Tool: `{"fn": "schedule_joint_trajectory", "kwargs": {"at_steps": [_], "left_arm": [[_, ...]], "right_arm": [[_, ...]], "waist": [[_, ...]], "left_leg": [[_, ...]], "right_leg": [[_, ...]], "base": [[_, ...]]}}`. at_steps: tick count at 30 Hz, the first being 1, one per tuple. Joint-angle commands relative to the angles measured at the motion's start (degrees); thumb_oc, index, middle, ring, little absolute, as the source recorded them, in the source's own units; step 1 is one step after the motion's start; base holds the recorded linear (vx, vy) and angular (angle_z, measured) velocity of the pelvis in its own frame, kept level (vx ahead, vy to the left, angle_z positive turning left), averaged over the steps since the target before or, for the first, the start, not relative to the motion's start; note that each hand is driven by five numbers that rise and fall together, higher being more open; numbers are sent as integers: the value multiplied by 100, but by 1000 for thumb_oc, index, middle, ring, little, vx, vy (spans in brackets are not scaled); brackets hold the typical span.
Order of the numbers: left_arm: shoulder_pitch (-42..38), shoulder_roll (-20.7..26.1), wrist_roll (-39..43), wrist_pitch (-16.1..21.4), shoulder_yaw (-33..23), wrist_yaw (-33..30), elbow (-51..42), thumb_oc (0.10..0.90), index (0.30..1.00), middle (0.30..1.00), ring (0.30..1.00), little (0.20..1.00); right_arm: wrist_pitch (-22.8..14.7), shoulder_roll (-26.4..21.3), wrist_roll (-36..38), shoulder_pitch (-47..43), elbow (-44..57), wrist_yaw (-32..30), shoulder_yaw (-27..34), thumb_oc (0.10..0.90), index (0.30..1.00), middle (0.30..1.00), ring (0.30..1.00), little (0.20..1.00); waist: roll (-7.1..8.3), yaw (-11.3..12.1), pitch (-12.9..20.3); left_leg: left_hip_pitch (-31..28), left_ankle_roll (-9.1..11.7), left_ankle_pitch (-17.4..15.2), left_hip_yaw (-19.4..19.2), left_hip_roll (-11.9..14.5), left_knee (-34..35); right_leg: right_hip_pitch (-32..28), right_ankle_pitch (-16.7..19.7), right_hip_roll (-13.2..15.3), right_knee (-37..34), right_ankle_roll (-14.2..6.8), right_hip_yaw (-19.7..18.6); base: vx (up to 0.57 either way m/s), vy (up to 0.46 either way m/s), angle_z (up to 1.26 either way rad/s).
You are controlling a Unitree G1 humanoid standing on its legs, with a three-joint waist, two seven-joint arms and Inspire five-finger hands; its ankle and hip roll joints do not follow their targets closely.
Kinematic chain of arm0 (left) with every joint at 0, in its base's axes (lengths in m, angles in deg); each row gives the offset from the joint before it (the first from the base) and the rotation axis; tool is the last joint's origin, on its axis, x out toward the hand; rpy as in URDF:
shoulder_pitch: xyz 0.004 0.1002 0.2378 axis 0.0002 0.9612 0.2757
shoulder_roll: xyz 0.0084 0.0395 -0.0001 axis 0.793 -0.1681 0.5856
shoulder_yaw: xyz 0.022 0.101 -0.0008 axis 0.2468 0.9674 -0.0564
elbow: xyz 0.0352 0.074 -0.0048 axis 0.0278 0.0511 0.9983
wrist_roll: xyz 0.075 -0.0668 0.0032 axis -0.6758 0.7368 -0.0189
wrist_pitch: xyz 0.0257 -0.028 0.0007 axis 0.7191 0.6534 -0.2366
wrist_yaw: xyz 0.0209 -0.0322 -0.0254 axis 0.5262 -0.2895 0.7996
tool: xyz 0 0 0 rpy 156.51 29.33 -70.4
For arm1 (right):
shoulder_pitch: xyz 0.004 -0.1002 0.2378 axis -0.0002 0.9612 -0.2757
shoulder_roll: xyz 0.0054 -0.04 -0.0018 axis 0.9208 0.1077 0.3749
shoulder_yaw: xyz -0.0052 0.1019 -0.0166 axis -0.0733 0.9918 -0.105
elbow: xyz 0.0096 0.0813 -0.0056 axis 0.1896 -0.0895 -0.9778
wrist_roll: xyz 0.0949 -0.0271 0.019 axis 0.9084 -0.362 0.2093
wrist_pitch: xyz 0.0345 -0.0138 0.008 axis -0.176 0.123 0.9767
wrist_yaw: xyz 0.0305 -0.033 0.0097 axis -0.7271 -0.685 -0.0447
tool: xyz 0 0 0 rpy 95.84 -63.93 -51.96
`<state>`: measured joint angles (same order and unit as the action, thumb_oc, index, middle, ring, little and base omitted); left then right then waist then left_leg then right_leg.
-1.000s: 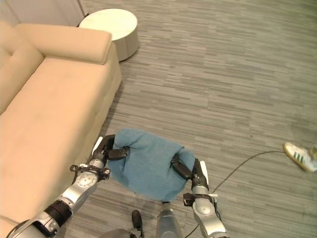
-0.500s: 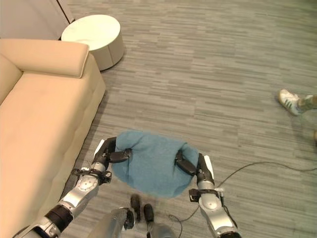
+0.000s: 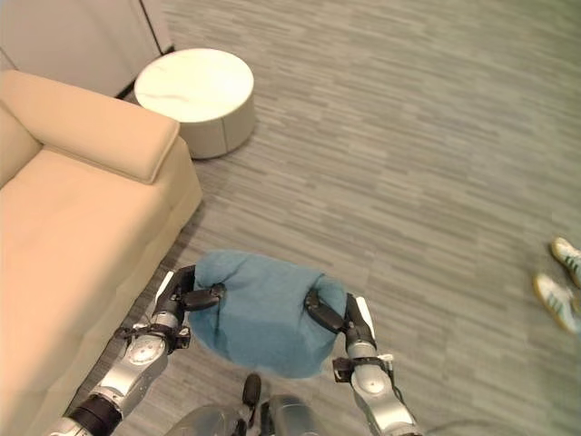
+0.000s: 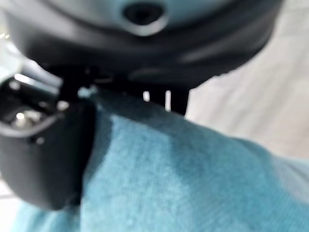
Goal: Pick up all the scattered cushions and arrange them neatly on the sofa.
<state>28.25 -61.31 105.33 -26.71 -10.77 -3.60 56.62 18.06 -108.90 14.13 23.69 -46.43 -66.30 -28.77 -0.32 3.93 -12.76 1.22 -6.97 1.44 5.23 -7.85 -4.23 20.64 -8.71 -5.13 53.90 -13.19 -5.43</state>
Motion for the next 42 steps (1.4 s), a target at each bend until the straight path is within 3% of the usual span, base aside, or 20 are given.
{"fn": "schedule_joint_trajectory", "kwargs": {"at_steps": [1, 5, 6, 7, 8, 9, 10, 16, 17, 19, 23, 27, 28, 30, 33, 34, 37, 39, 40, 42], "left_arm": [[-871, -885, -55, 716, 380, 296, -406, 400, 300, 300, 300, 300], [-876, -892, -54, 719, 377, 298, -400, 400, 300, 300, 300, 300], [-889, -1053, 100, 722, 299, 199, -218, 400, 300, 300, 300, 300], [-836, -1179, 321, 758, 254, 135, -190, 400, 300, 300, 300, 300], [-837, -1176, 322, 759, 254, 135, -189, 400, 300, 300, 300, 300], [-840, -1236, 438, 754, 259, 112, -201, 400, 300, 300, 300, 300], [-814, -1223, 492, 730, 271, 134, -125, 400, 300, 300, 300, 300], [-815, -1219, 493, 730, 270, 134, -125, 400, 300, 300, 300, 300], [-660, -1131, 603, 513, 149, 149, -222, 400, 300, 300, 300, 300], [-542, -1058, 558, 463, 108, 178, -293, 400, 300, 300, 300, 300], [-166, -959, 469, 373, -61, 228, -377, 400, 300, 300, 300, 300], [52, -868, 378, 349, -209, 233, -436, 400, 300, 300, 300, 300], [-24, -743, 221, 292, -173, 172, -420, 400, 300, 300, 300, 300], [-5, -669, 121, 294, -194, 180, -461, 400, 300, 300, 300, 300], [7, -641, 46, 270, -180, 171, -512, 400, 300, 300, 300, 300], [-96, -633, -114, 266, -130, 198, -498, 400, 300, 300, 300, 300], [-223, -706, -297, 260, -36, 245, -375, 400, 300, 300, 300, 300], [-225, -714, -298, 263, -34, 245, -370, 400, 300, 300, 300, 300], [-349, -777, -407, 325, -7, 241, -321, 400, 300, 300, 300, 300], [-412, -828, -376, 357, 40, 236, -303, 400, 300, 300, 300, 300]], "right_arm": [[-777, 142, 405, -401, 715, 288, 1, 400, 300, 300, 300, 300], [-779, 136, 408, -406, 712, 289, 0, 400, 300, 300, 300, 300], [-698, 138, 378, -449, 777, 304, -37, 400, 300, 300, 300, 300], [-721, 67, 381, -377, 917, 310, 6, 400, 300, 300, 300, 300], [-721, 70, 381, -379, 917, 310, 5, 400, 300, 300, 300, 300], [-711, 39, 420, -403, 960, 257, 25, 400, 300, 300, 300, 300], [-701, 6, 416, -454, 961, 127, 66, 400, 300, 300, 300, 300], [-701, 10, 416, -456, 960, 126, 65, 400, 300, 300, 300, 300], [-646, -59, 305, -611, 1074, 74, 23, 400, 300, 300, 300, 300], [-621, -28, 280, -700, 1059, 50, -1, 400, 300, 300, 300, 300], [-545, 101, 205, -670, 1110, 168, -92, 400, 300, 300, 300, 300], [-472, 195, 8, -513, 1206, 322, -131, 400, 300, 300, 300, 300], [-424, 328, -28, -443, 1211, 360, -178, 400, 300, 300, 300, 300], [-437, 401, -26, -374, 1216, 363, -161, 400, 300, 300, 300, 300], [-468, 435, 5, -314, 1202, 367, -138, 400, 300, 300, 300, 300], [-505, 457, 152, -231, 1230, 330, -33, 400, 300, 300, 300, 300], [-515, 409, 215, -185, 1250, 288, 83, 400, 300, 300, 300, 300], [-515, 402, 216, -182, 1251, 288, 85, 400, 300, 300, 300, 300], [-494, 344, 145, -145, 1284, 310, 147, 400, 300, 300, 300, 300], [-489, 307, 77, -94, 1325, 327, 140, 400, 300, 300, 300, 300]], "waist": [[-269, -757, 592], [-291, -782, 580], [-85, -672, 669], [-47, -699, 655], [-35, -719, 688], [-8, -739, 575], [40, -789, 505], [53, -798, 529], [99, -541, 619], [126, -440, 553], [0, -281, 708], [26, -128, 842], [15, -246, 714], [-21, -318, 684], [-41, -385, 649], [-23, -575, 606], [21, -784, 594], [-4, -799, 576], [-93, -949, 529], [-27, -1041, 566]], "left_leg": [[-210, 546, -719, 1394, -305, 58], [-225, 545, -724, 1422, -293, 57], [-442, 616, -1221, 1741, -502, -584], [16, 913, -1057, 1420, -327, -1501], [74, 917, -1045, 1433, -349, -1524], [529, 956, -1031, 850, -141, -2126], [924, 854, -1222, -340, 332, -2329], [951, 855, -1199, -337, 318, -2316], [1431, 1000, -371, -788, 963, -2], [1774, 1069, -166, -899, 1108, 449], [1600, 1093, 118, -1087, 1273, 678], [1540, 945, 225, -975, 1094, 213], [1250, 748, 48, -962, 993, 77], [1005, 654, -101, -940, 956, 122], [850, 634, -146, -892, 915, 200], [525, 649, -283, -782, 764, 362], [158, 707, -464, -568, 602, 546], [123, 707, -480, -546, 618, 556], [-292, 801, -769, -355, 677, 597], [-513, 829, -1032, -252, 595, 493]], "right_leg": [[-145, 745, -44, -4459, 464, -1221], [-186, 765, -39, -4513, 466, -1193], [-403, 1171, 150, -4903, 376, -1264], [-782, 1165, 227, -4964, 507, -1002], [-744, 1178, 250, -4974, 499, -990], [-900, 1105, 399, -4925, 575, -723], [-1056, 1005, 571, -4915, 688, -177], [-1027, 1013, 586, -4919, 685, -175], [-1658, 482, 683, -5094, 793, 727], [-1915, 337, 689, -5142, 824, 833], [-2367, 121, 676, -5205, 728, 863], [-2413, 62, 913, -4639, 583, 716], [-1745, 690, 1034, -2903, 423, 600], [-1392, 956, 1014, -2388, 398, 568], [-1143, 909, 877, -2268, 464, 541], [-879, 526, 580, -3173, 584, 537], [-506, 770, 617, -4709, 544, 316], [-564, 778, 606, -4756, 545, 341], [57, 1099, 757, -5573, 344, 360], [-4, 1212, 764, -5679, 304, 386]], "base": [[365, -200, 350], [178, -124, 240], [593, -551, 67], [585, -550, 113], [136, -249, 127], [48, -216, 222], [52, -218, 227], [99, -42, 108], [667, -76, 63], [489, 5, 154], [450, 218, 59], [349, 227, -42], [277, 245, 11], [387, 264, -15], [261, 86, 1], [485, 30, -17], [442, -34, -9], [321, -70, 39], [585, -158, 47], [589, -231, 32]]}}
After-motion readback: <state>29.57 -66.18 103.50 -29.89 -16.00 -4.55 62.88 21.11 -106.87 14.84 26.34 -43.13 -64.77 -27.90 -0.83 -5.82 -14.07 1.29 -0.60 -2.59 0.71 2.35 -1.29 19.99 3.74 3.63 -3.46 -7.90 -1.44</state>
